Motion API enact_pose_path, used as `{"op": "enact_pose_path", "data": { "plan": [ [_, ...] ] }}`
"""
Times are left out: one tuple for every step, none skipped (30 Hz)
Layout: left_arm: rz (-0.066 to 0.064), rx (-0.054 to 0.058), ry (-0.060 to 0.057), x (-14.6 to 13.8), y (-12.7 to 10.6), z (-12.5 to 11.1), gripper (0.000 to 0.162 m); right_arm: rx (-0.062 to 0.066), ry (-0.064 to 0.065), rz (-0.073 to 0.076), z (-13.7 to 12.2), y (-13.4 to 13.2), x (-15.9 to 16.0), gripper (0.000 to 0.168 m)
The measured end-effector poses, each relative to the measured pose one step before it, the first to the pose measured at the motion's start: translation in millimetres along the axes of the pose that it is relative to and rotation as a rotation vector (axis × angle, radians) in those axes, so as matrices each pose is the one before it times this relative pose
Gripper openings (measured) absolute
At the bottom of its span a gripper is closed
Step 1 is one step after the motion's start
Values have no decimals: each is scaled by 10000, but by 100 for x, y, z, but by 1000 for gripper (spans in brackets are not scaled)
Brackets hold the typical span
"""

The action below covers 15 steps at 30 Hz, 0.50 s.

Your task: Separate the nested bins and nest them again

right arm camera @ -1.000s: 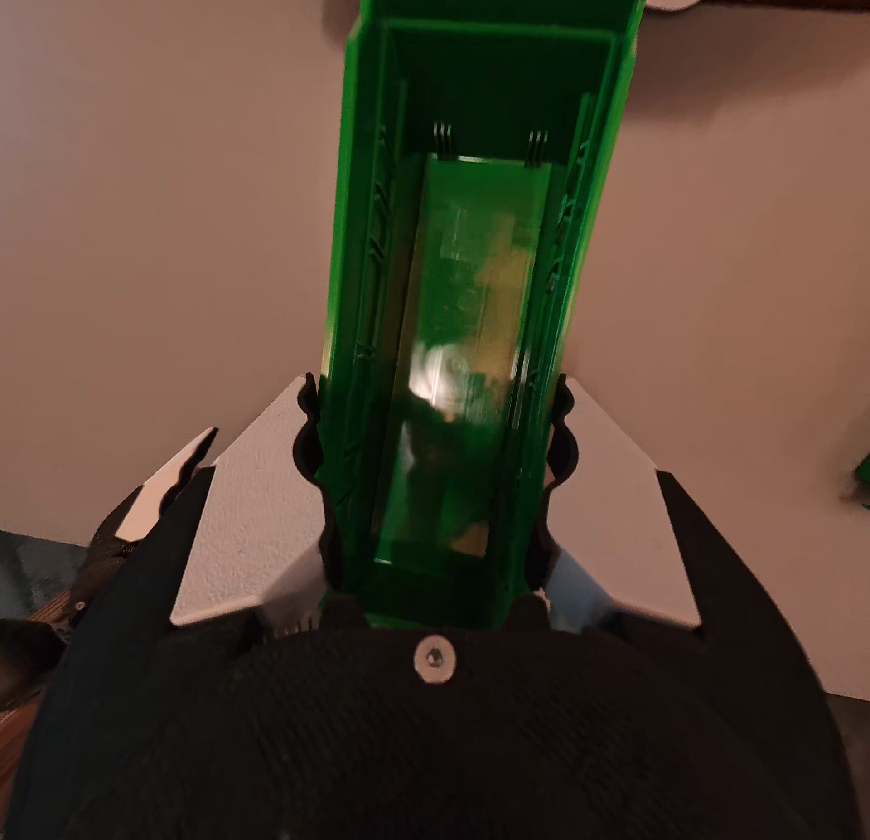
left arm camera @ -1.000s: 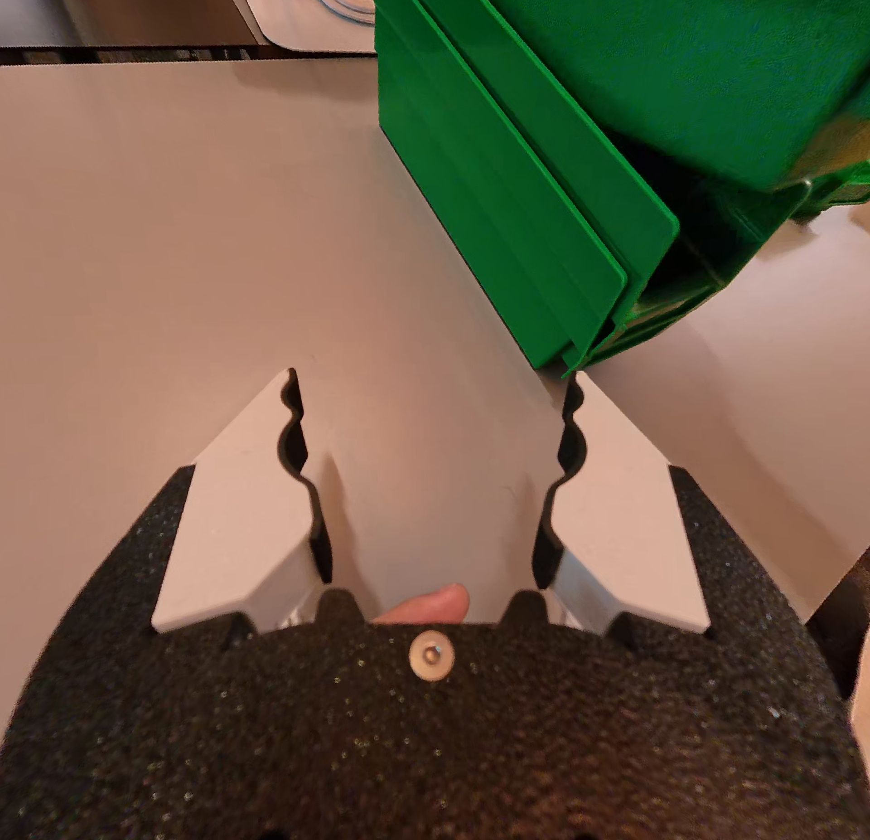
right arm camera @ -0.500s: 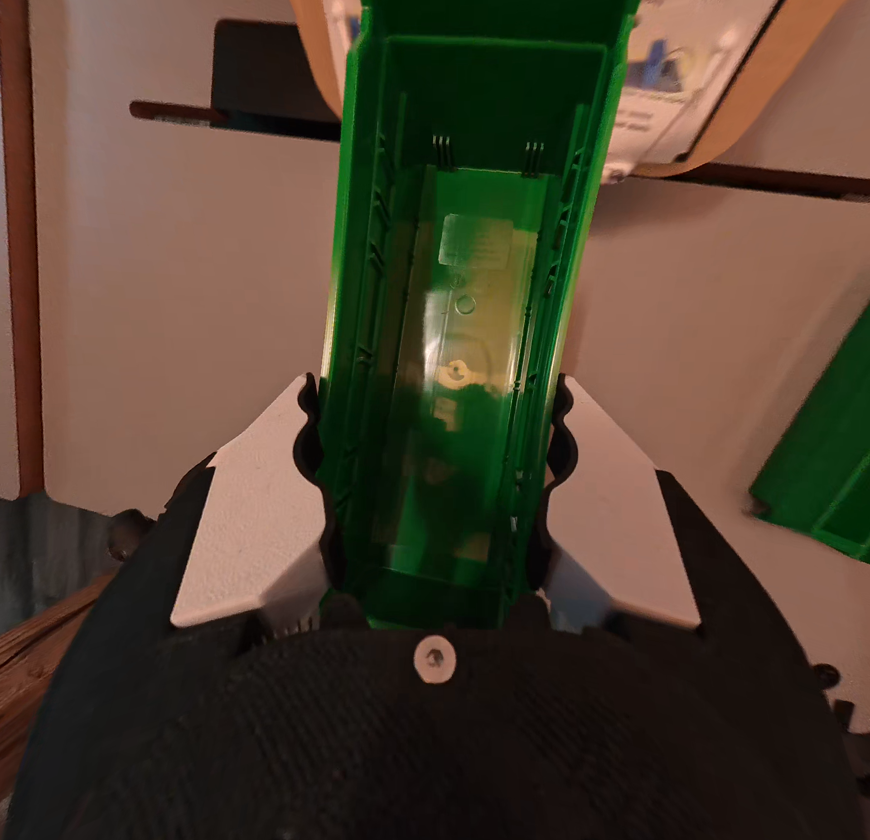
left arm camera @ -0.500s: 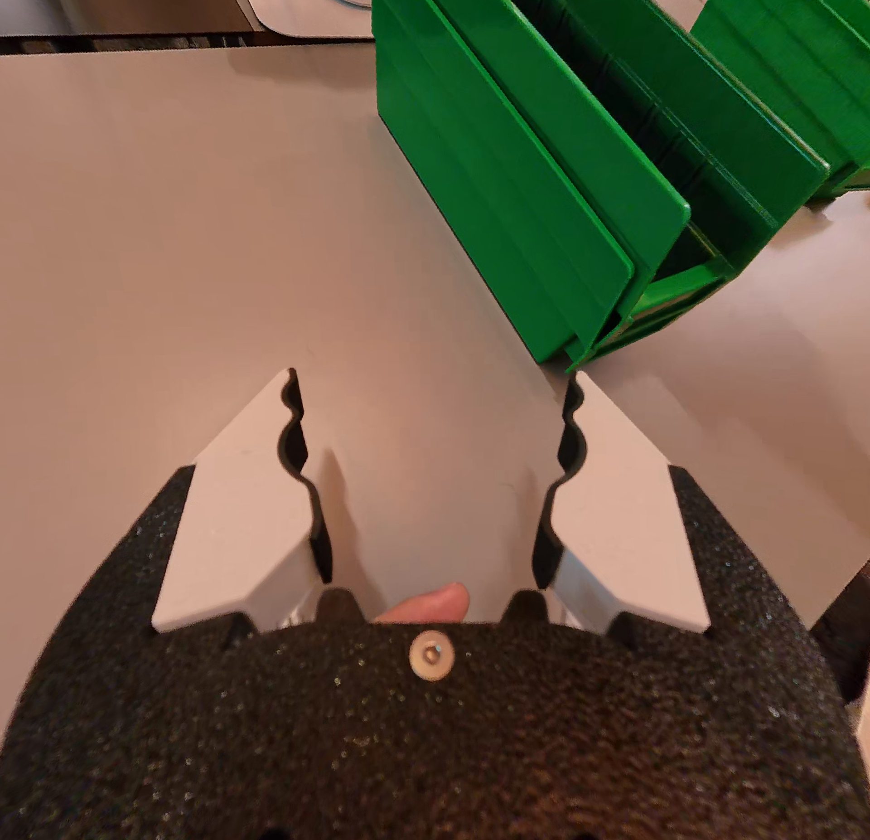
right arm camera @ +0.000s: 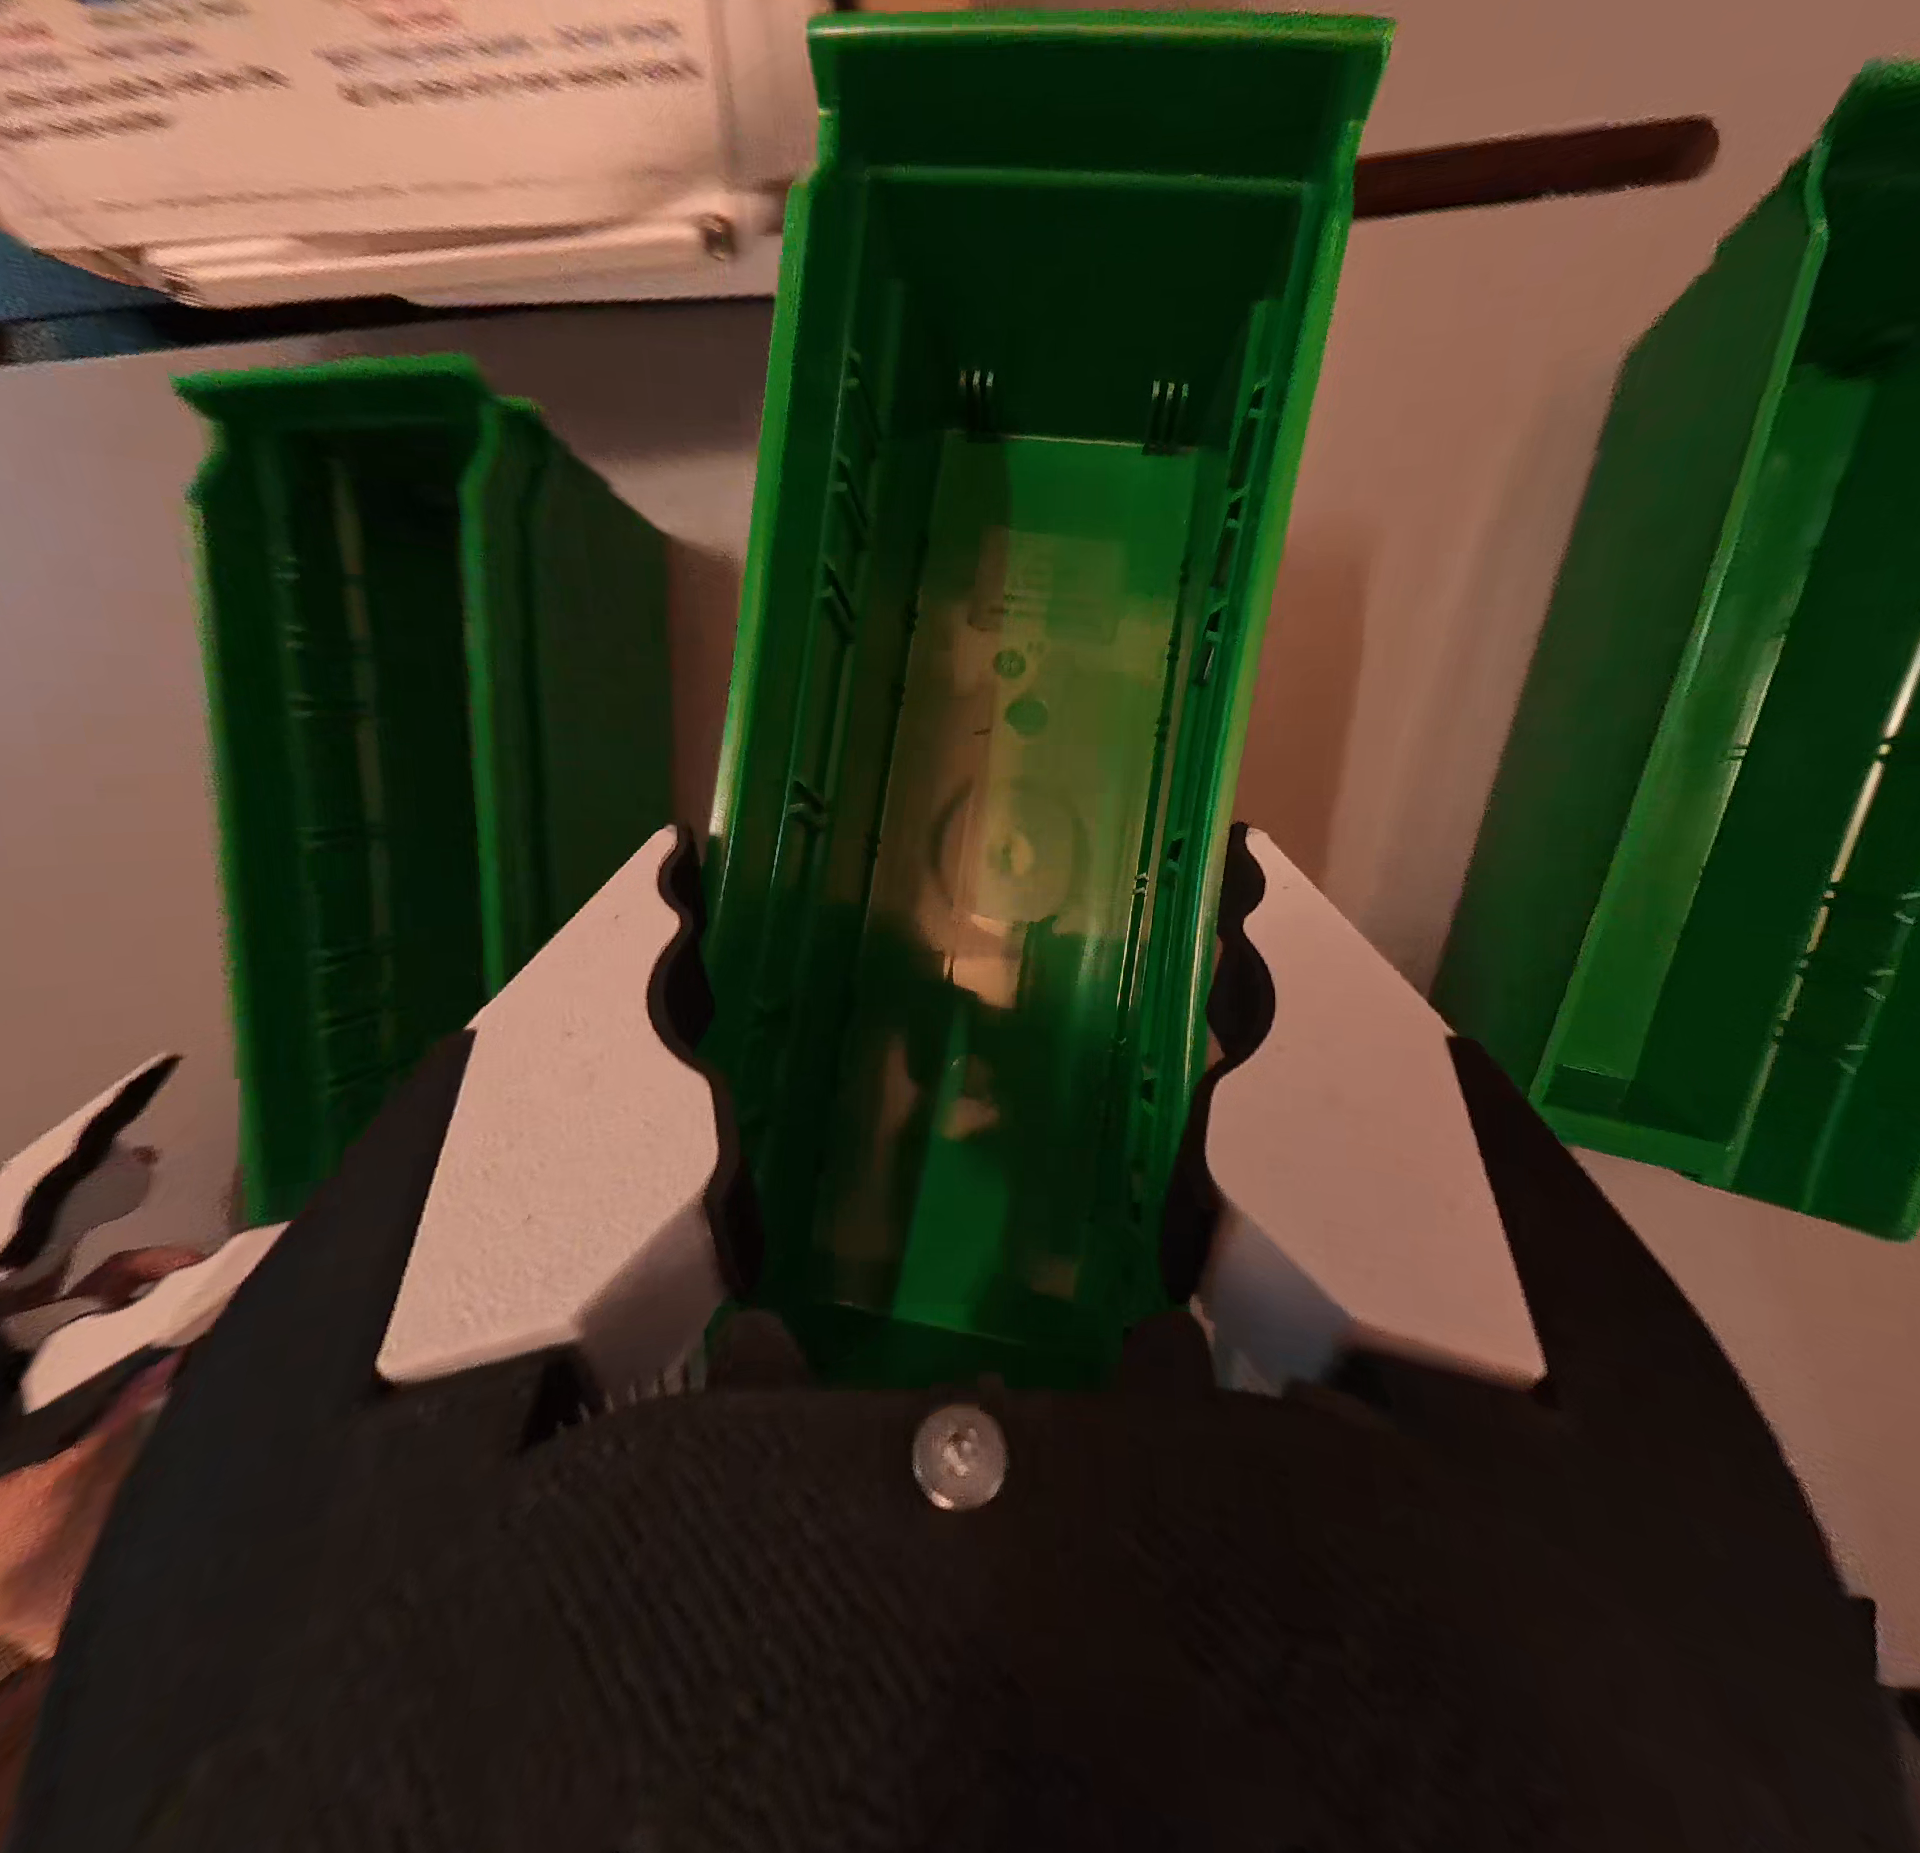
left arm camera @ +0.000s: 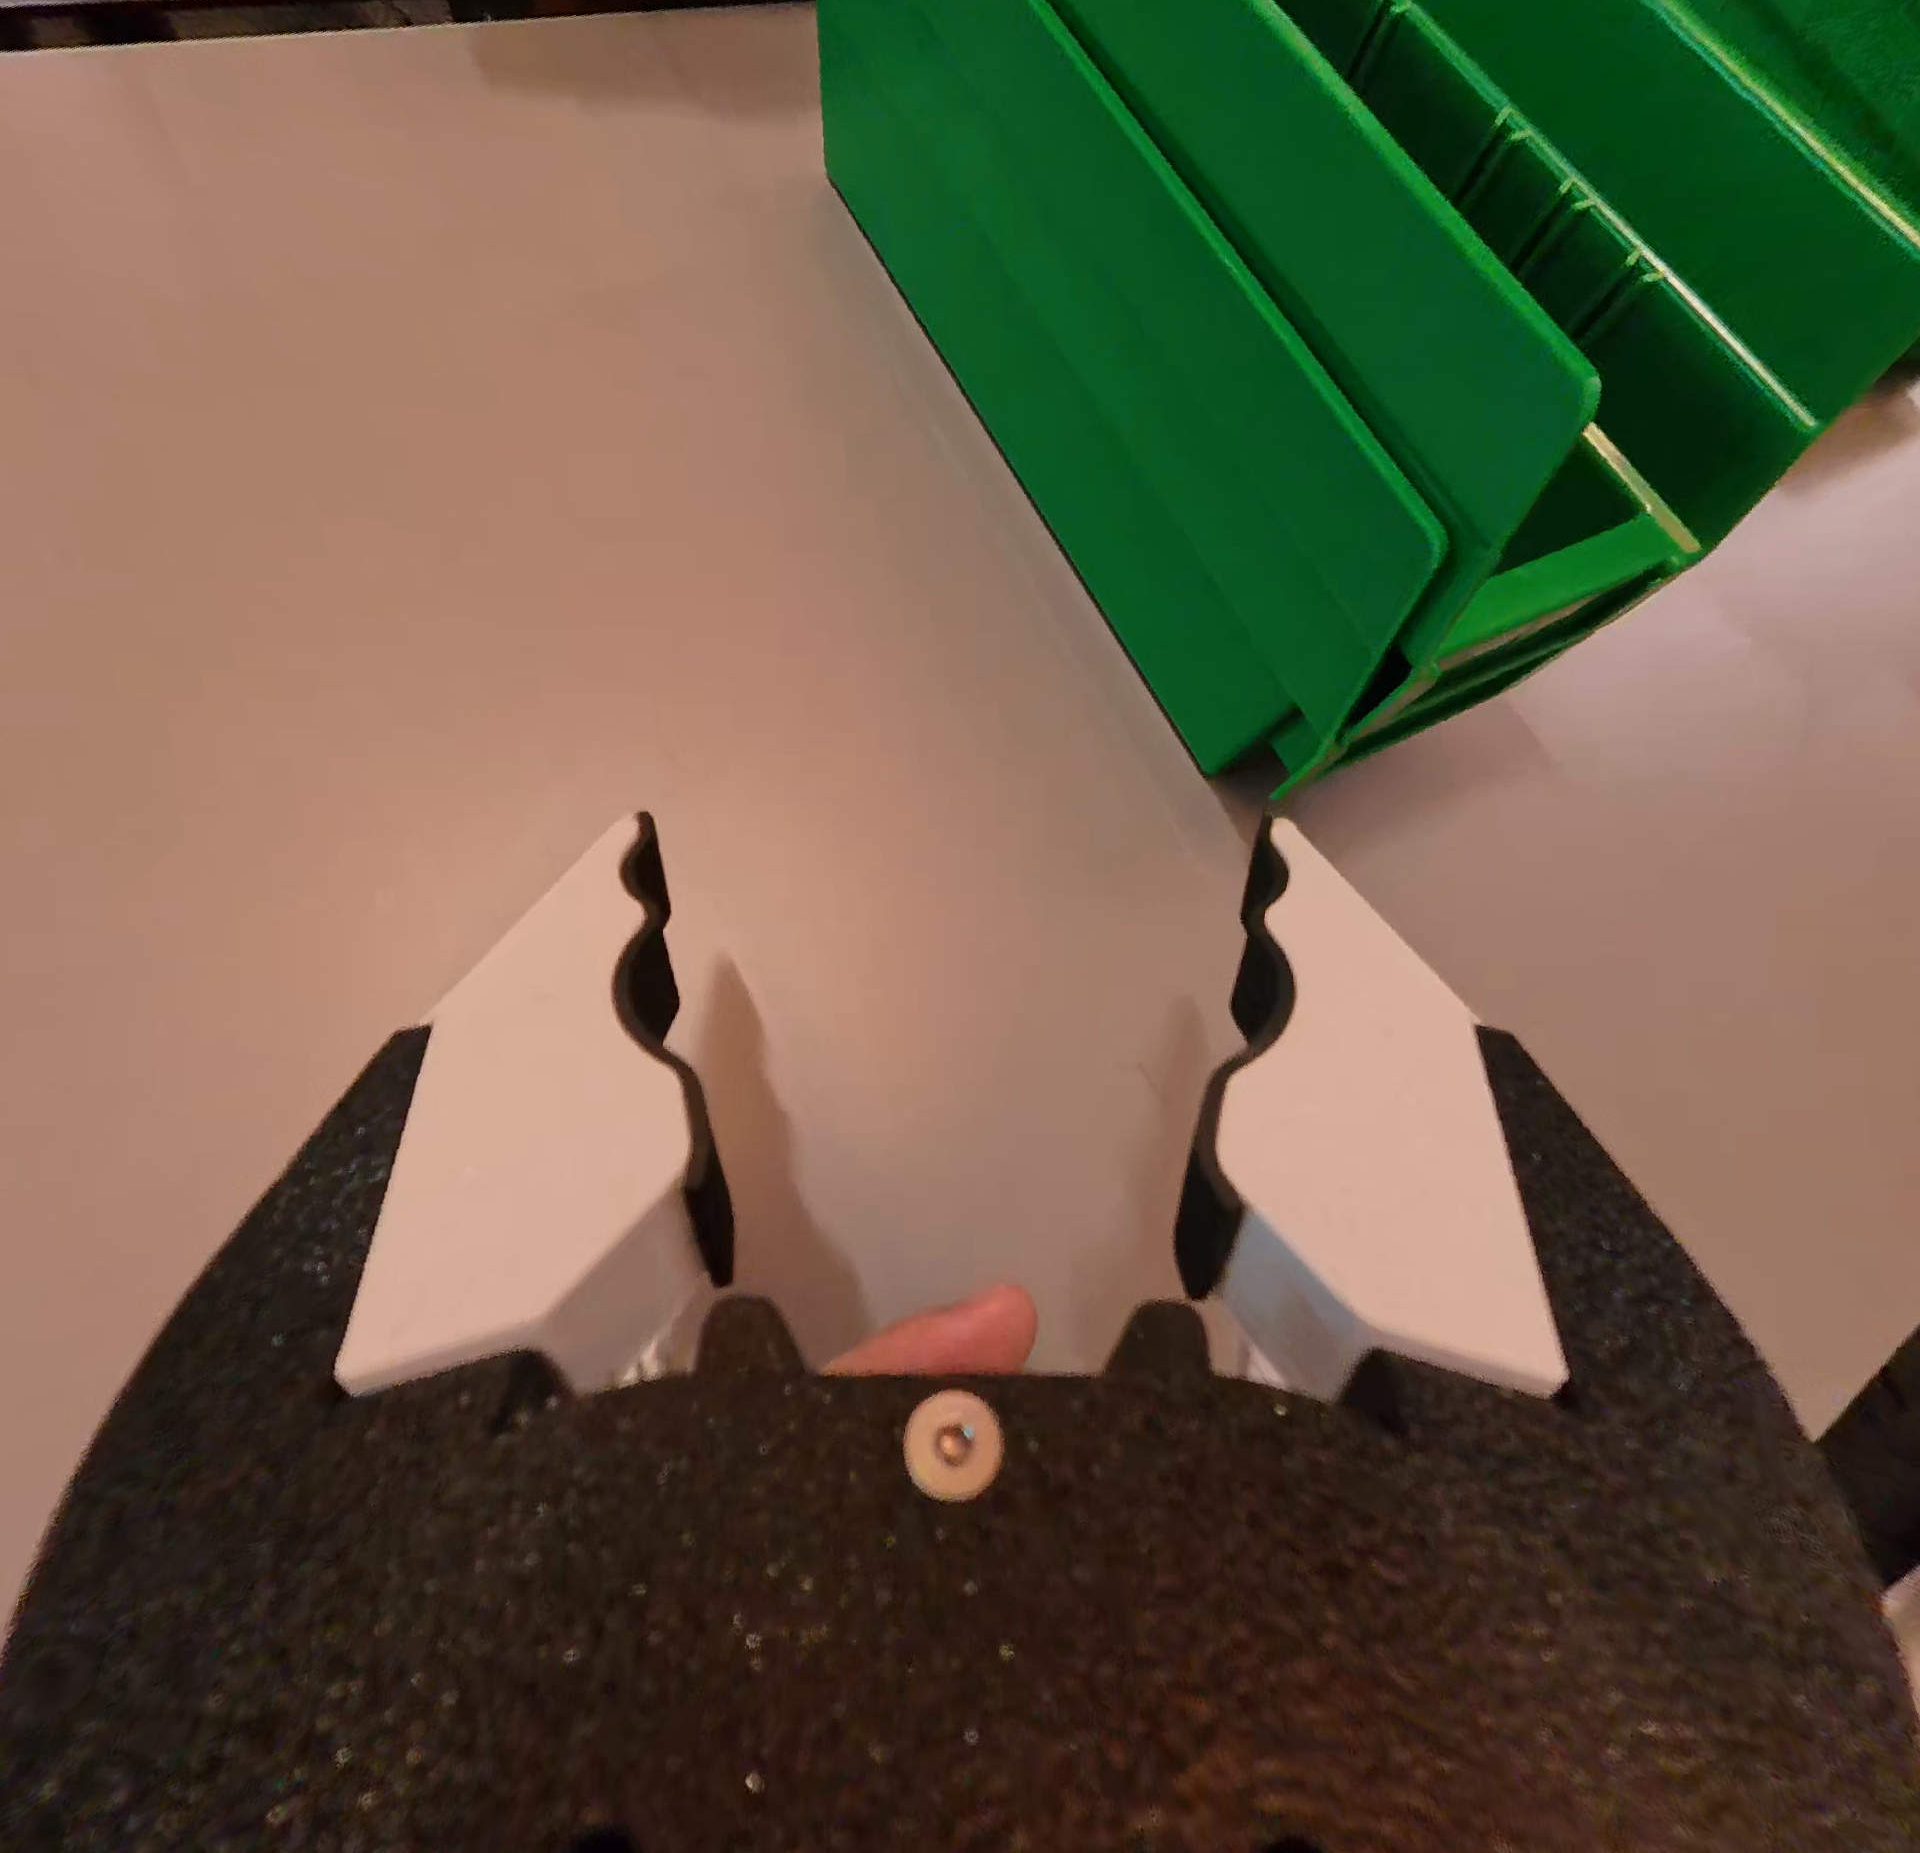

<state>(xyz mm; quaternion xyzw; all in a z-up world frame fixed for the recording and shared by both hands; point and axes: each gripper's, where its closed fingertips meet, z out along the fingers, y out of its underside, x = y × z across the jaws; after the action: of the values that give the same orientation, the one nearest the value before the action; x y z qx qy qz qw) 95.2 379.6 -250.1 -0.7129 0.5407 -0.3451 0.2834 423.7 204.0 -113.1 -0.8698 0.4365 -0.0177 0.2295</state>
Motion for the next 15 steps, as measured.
{"op": "enact_pose_path", "data": {
  "plan": [
    [48,-54,-27,43,95,138,109,-80,98,76,923,675,1031,99],
    [47,-52,-28,39,103,138,109,-41,70,76,852,606,867,99],
    [33,-56,-20,39,111,141,109,3,18,61,780,518,660,99],
    [19,-55,-11,34,101,143,109,87,-23,58,668,356,489,99],
    [3,-46,-9,25,94,135,109,41,-21,59,557,392,365,100],
    [-5,-39,-9,31,80,112,109,30,-14,-8,500,387,250,100],
    [7,-32,-6,50,58,89,109,112,-13,-85,436,247,114,100],
    [27,-18,-12,69,33,85,109,95,-8,-72,353,237,23,100],
    [41,-18,-22,64,36,70,109,61,-4,-42,307,217,-9,100],
    [42,-35,-25,71,57,94,109,59,12,-53,270,143,-13,100],
    [43,-39,-20,70,54,99,109,78,34,-75,247,62,-3,100],
    [47,-28,-18,89,41,91,109,40,37,-73,235,97,-33,100],
    [47,-25,-21,62,45,92,109,25,5,-58,224,94,-86,100],
    [44,-37,-20,55,66,91,109,37,-30,-48,219,50,-120,100],
    [33,-46,-21,28,92,91,109,58,-39,-14,206,21,-130,100]
  ]
}}
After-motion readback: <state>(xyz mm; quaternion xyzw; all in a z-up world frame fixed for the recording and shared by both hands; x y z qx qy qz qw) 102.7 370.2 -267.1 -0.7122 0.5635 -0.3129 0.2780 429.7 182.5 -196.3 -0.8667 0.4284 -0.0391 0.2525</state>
